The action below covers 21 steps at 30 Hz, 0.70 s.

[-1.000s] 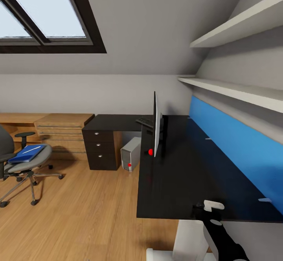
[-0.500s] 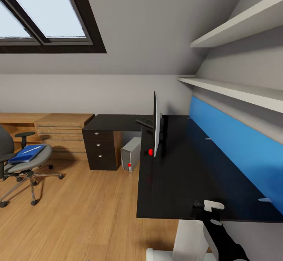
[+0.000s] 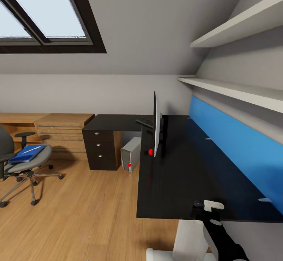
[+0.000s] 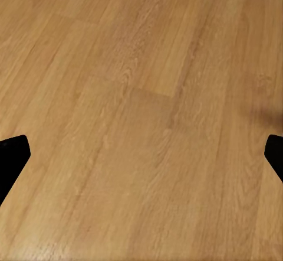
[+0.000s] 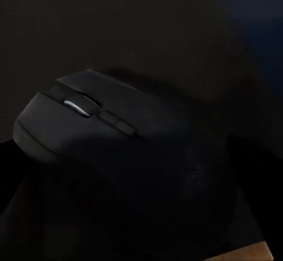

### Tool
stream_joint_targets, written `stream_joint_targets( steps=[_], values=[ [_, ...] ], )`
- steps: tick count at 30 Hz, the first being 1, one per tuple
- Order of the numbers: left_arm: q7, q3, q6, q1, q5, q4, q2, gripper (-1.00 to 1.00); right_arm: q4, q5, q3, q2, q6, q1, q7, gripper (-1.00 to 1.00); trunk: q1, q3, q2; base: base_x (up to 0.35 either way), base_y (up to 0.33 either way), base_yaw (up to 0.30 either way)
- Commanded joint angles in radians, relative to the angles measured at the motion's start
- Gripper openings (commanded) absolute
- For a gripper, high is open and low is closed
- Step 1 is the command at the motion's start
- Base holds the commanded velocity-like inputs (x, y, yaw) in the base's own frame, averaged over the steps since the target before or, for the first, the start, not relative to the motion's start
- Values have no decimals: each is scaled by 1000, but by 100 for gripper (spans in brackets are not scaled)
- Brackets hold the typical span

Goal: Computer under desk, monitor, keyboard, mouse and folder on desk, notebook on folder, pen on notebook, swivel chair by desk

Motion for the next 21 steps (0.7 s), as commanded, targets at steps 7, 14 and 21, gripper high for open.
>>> stream_joint_targets(
  steps=[7,14,21],
  values=[
    [0,3,-5,-1,8,0,1,100,-97,4,2,5,22,2,-8,-100,-19,14,34,0,0,0],
    [0,3,-5,-1,8,0,1,100,-113,4,3,7,35,3,-9,-100,-46,36,83,0,0,0],
    [0,3,-5,-1,8,0,1,100,-124,8,8,24,42,4,-12,-100,-73,58,132,0,0,0]
  ],
)
